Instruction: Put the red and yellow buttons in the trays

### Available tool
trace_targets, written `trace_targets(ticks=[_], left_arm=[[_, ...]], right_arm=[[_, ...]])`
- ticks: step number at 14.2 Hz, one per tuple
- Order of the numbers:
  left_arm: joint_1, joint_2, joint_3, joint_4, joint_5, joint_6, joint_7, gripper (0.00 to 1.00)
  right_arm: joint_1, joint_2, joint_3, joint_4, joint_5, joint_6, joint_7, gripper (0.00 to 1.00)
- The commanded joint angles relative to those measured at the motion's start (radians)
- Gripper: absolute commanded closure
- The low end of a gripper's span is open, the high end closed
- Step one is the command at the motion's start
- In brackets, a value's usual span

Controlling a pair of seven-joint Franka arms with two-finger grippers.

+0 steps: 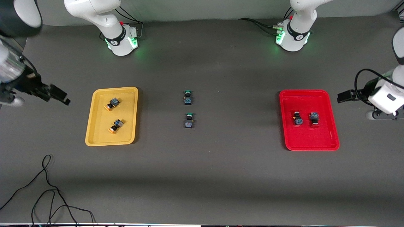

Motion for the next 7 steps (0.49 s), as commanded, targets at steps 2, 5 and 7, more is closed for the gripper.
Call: trace_targets(ticks=[2,5,7], left_arm=[[-0.261,-0.049,0.216,0.040,-0.032,-0.076,0.003,0.00],[-0.346,-0.046,0.298,0.085,-0.046,-0.108,-0.003,0.00],[-0.346,-0.047,0.298,0.083,-0.044,-0.111,-0.003,0.00]], right_arm=[[-0.043,0.003,0.052,0.117,-0.062,-0.134,-0.079,0.00],[-0.051,-0.006,0.054,0.130,-0.064,-0.148,-0.093,0.00],[-0.052,-0.005,0.054,0.143,-0.064,-0.149,-0.119,0.00]])
